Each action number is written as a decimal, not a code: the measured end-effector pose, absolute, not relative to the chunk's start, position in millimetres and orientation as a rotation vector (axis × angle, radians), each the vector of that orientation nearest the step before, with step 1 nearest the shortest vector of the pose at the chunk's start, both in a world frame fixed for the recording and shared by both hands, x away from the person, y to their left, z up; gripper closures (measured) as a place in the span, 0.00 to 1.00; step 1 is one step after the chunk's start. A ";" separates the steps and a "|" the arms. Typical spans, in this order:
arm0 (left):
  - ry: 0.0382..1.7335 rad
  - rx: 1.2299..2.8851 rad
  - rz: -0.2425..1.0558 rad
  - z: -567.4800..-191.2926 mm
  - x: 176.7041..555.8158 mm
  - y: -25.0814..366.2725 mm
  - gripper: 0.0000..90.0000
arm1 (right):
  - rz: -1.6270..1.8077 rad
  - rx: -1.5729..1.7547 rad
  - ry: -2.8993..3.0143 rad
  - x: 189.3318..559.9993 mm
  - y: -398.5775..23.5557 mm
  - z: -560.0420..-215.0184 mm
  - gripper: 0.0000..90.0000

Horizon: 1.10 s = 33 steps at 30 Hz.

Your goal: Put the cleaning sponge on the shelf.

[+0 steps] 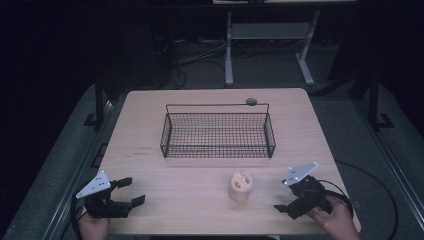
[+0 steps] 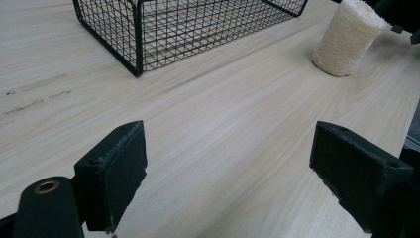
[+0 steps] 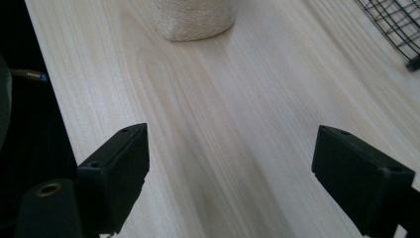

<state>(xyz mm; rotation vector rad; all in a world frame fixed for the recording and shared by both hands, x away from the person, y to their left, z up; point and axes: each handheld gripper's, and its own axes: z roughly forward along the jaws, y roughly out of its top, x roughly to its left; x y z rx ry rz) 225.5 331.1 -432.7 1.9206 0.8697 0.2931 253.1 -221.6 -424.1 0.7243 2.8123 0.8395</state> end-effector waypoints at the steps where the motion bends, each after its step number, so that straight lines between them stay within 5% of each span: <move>1: 0.870 1.920 0.293 -432.7 225.5 331.1 0.15 | 0.829 0.707 2.820 253.8 -218.2 -423.4 0.16; 33: 0.871 1.910 0.294 -432.7 226.3 333.0 0.15 | 0.706 0.480 2.945 272.6 -159.3 -404.3 0.16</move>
